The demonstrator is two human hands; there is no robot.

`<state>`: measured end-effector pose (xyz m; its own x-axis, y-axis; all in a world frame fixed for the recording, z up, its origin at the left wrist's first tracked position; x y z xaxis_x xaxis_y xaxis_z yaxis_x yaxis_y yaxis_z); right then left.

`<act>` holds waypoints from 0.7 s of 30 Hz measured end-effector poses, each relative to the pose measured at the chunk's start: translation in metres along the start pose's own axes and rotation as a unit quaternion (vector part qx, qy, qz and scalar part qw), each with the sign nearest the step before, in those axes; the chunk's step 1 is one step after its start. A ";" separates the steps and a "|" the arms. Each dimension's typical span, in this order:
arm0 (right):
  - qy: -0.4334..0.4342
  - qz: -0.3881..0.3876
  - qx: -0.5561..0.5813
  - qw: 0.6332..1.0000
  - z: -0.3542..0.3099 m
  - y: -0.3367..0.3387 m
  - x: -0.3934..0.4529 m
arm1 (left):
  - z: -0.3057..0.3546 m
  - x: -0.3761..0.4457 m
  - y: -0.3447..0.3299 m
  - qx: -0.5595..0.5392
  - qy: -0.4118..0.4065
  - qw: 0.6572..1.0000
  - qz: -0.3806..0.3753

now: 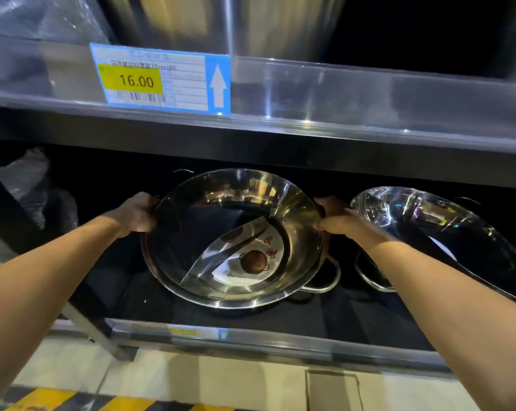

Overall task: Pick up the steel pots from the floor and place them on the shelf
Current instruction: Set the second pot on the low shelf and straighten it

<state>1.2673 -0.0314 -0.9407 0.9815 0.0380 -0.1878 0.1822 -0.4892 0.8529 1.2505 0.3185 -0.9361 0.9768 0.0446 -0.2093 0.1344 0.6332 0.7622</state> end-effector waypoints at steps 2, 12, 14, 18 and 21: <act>-0.002 0.006 0.000 1.000 0.001 -0.002 0.005 | 0.001 0.001 0.001 0.007 0.021 1.000 -0.005; 0.001 0.171 -0.031 0.985 -0.010 -0.001 -0.053 | -0.011 0.002 -0.003 0.006 0.071 0.996 0.047; 0.026 0.217 -0.045 0.975 -0.023 -0.012 -0.096 | -0.018 -0.002 -0.007 0.010 0.095 0.994 0.059; 0.045 0.182 -0.071 0.980 -0.039 -0.052 -0.150 | -0.020 -0.014 -0.011 -0.008 0.114 0.988 0.107; 0.033 0.197 -0.091 0.976 -0.042 -0.062 -0.158 | -0.016 -0.024 -0.013 -0.007 0.098 0.989 0.112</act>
<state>1.1032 0.0291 -0.9431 0.9781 -0.0623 0.1984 -0.2079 -0.3155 0.9259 1.2230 0.3210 -0.9508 0.9305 0.3335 -0.1515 -0.0862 0.6012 0.7944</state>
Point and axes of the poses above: each hand's wrist, its own x-axis towards the middle knuckle, its own y-axis out of the back of the hand, z = x × y, the point moved 5 cm from there along x, towards the middle knuckle, and after that the axes turned 2 degrees about y, right-handed, at the moved point
